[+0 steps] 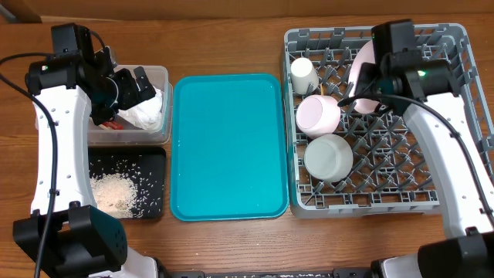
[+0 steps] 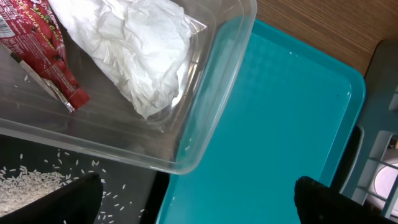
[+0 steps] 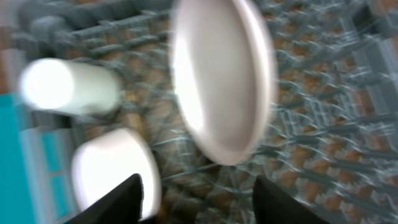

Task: Sort waste into correct bins and load items into the dishwasher
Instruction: 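Carry the pink plate to the rack's back area and stand it upright, then release the pink plate and withdraw the right gripper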

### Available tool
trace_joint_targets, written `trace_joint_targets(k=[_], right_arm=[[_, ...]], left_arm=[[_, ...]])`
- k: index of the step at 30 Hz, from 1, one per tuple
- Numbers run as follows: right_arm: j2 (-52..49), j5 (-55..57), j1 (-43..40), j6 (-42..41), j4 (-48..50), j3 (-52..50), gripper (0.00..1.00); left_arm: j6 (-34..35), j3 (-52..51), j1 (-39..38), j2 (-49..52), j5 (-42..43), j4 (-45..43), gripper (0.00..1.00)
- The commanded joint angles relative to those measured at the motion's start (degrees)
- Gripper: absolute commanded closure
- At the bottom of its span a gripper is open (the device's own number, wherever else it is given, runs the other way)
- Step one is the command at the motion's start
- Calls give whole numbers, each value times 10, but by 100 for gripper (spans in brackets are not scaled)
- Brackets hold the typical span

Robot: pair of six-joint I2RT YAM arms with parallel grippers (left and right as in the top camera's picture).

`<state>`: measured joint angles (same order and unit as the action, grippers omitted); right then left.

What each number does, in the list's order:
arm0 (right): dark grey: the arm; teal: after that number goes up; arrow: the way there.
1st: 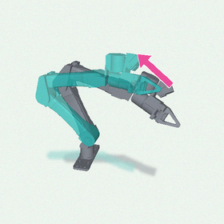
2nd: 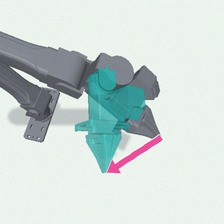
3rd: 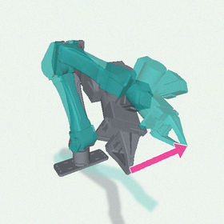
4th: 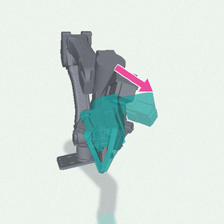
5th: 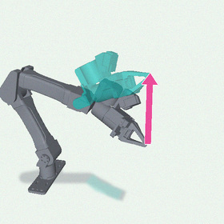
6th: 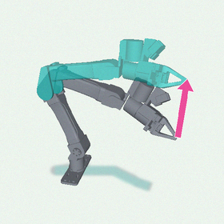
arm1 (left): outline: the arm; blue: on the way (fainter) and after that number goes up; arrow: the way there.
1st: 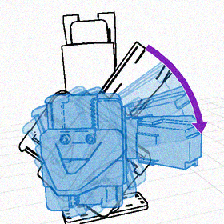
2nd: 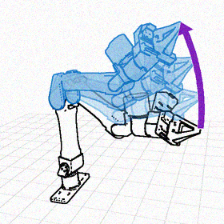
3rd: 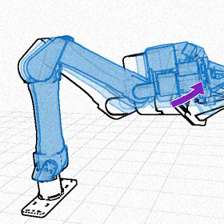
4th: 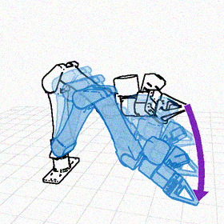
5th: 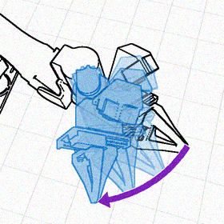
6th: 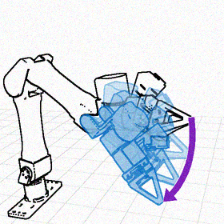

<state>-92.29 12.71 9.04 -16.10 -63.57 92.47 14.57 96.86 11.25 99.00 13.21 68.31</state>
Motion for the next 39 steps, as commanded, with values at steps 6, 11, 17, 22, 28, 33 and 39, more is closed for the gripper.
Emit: trace_joint_targets(k=[6,11,17,22,28,33,39], right_arm=[[10,-203,3,0,14,3,0],[10,-203,3,0,14,3,0],[10,-203,3,0,14,3,0],[10,-203,3,0,14,3,0],[10,-203,3,0,14,2,0],[45,-203,2,0,14,2,0],[143,-189,2,0,19,2,0]], left_arm=[[-9,10,-4,-4,-2,0,0],[-9,10,-4,-4,-2,0,0],[-9,10,-4,-4,-2,0,0],[-9,10,-4,-4,-2,0,0],[-9,10,-4,-4,-2,0,0],[-9,10,-4,-4,-2,0,0],[-9,10,-4,-4,-2,0,0]])
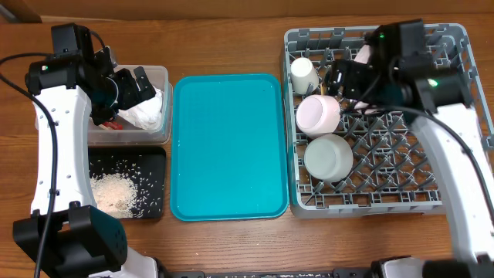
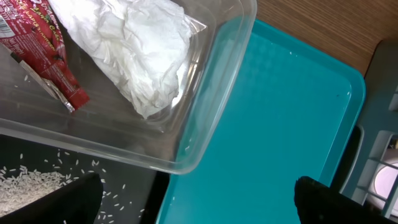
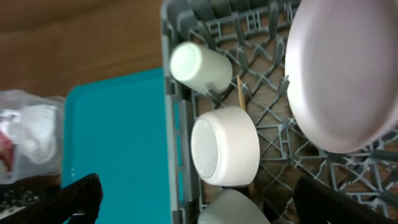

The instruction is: Sort waste into correct bins and load items into the dishwasher

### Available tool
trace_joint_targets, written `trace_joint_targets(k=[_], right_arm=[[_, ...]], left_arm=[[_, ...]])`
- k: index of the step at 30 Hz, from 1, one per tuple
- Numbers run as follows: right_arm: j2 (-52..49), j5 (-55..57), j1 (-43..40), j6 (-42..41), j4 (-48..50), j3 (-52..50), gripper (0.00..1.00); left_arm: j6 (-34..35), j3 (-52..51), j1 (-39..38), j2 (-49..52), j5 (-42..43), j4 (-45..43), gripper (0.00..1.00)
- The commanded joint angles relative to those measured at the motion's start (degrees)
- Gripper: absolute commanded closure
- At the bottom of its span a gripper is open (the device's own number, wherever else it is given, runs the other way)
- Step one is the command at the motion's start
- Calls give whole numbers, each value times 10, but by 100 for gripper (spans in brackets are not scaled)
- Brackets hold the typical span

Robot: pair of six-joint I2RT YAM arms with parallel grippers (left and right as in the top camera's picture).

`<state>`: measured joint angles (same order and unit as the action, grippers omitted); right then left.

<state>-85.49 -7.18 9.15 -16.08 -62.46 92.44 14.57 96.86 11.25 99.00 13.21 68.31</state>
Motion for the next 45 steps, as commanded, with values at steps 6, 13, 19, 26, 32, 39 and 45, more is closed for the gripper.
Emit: trace_joint_targets(k=[6,13,19,26,32,39,45], right_arm=[[198,62,0,0,38,2,0],[337,113,0,0,42,-24,0],[484,130,-32,0,42,-100,0],[625,128,-64,-2,72,-245,0],[720,105,-77,-4,184,-414,0],[791,44,-87,-4,390,-614,0],[830,30,-87,-16,553,-760,0]], left_arm=[[-9,10,-4,-4,-2,0,0],[-9,10,-4,-4,-2,0,0],[-9,10,-4,-4,-2,0,0],[-9,10,-4,-4,-2,0,0],[-9,10,-4,-4,-2,0,0],[-9,10,-4,-4,-2,0,0],[-9,10,-4,-4,-2,0,0]])
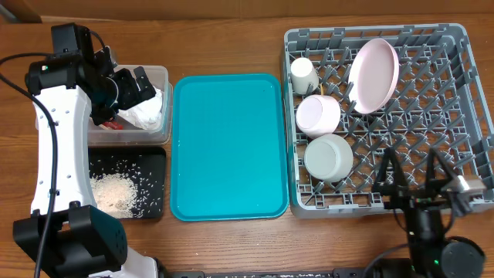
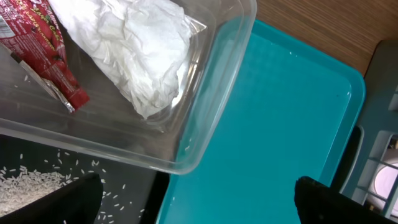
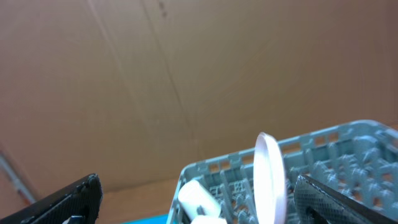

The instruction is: Sort waste into correct bins and load items into the dishwasher

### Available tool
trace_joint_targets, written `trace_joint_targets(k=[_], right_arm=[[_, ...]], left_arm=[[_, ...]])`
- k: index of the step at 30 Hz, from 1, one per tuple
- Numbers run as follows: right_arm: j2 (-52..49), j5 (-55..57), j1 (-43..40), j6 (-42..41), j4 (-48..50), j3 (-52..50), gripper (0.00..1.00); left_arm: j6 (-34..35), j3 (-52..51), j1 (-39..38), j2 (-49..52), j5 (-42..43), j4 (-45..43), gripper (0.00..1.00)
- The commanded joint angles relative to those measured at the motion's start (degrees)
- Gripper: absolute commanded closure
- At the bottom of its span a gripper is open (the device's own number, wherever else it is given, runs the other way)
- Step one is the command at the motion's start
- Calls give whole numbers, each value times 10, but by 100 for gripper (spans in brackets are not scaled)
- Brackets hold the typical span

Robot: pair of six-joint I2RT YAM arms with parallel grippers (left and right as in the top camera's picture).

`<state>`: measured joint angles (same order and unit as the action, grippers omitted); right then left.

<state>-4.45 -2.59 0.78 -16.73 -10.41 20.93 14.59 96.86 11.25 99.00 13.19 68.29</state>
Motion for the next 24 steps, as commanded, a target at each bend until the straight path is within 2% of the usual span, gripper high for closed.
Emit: trace_joint_targets(k=[1,5,9,15,18,24], right_arm=[[24,-16,-3,-9,57,-68,0],[41,-16,-3,-10,124,-143,0],[43,-16,-3,-10,149,-185,0],[43,-14,-3,9,91,-205,0],[43,-16,-3,47,57,-205,0],[43,-16,-1,125,59,-205,0]], left_arm=[[-9,10,-4,-4,-2,0,0],[-9,10,-4,-4,-2,0,0],[-9,10,-4,-4,-2,0,0],[-9,10,-4,-4,-2,0,0],[-9,10,-4,-4,-2,0,0],[-9,10,-4,-4,-2,0,0]])
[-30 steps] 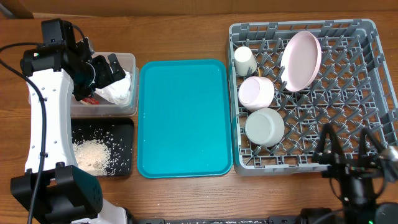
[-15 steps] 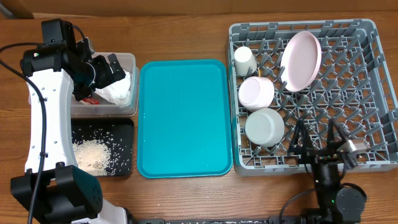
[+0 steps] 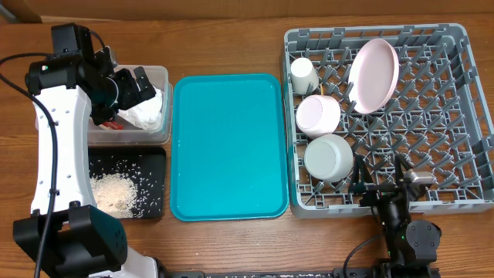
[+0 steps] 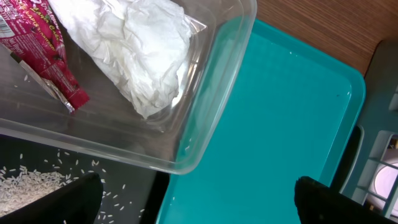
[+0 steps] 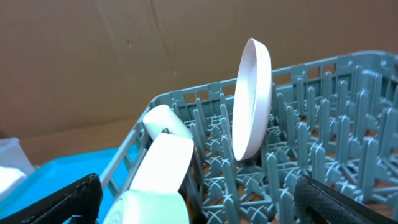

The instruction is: Sort waste into correct bins and load items into the dishwasher

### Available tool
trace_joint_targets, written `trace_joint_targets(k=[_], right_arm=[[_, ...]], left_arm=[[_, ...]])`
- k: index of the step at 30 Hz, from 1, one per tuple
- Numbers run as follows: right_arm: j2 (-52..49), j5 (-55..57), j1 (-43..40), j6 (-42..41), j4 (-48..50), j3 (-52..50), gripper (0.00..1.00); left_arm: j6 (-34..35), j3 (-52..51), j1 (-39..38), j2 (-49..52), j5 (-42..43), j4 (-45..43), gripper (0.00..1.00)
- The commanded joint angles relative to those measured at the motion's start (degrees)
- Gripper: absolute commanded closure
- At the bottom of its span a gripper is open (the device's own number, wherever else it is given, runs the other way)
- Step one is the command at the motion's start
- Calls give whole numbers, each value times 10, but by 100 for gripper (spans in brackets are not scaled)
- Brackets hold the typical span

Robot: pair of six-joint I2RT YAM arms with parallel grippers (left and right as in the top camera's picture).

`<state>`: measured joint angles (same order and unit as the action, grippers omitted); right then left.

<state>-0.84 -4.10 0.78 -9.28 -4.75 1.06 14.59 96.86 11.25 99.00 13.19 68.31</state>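
Note:
The grey dish rack (image 3: 451,131) holds a pink plate (image 3: 374,75) standing on edge, a small white cup (image 3: 304,75), a pink cup (image 3: 318,116) and a white bowl (image 3: 328,157). My right gripper (image 3: 384,184) sits low at the rack's front edge, open and empty, looking along the rack at the plate (image 5: 252,99). My left gripper (image 3: 135,85) hangs open and empty over the clear bin (image 3: 165,100), which holds a crumpled white tissue (image 4: 137,50) and a red wrapper (image 4: 43,50). The teal tray (image 3: 229,147) lies bare.
A black tray (image 3: 154,166) with a heap of rice (image 3: 114,191) lies in front of the clear bin. A brown cardboard wall (image 5: 124,56) stands behind the rack. Wooden table shows around everything.
My right gripper has shifted a little to the left at the rack's front edge and tipped down, so its camera faces the rack instead of the cardboard wall. The left arm is unchanged.
My right gripper was open close above the pink plate at the back of the rack. Then it was over the cups to the plate's left, the plate standing alone. Then the arm was drawn back to the rack's front edge, where it stays. My left gripper never moved.

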Motion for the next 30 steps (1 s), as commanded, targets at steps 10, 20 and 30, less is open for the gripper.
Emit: trace_joint_targets(k=[10,20,30], right_arm=[[7,-16,-1,134,4,-6,0],[7,-16,-2,132,4,-6,0],[7,-16,-2,132,4,-6,0]], left_arm=[[-9,10,-4,-4,-2,0,0],[-9,10,-4,-4,-2,0,0],[-9,10,-4,-4,-2,0,0]])
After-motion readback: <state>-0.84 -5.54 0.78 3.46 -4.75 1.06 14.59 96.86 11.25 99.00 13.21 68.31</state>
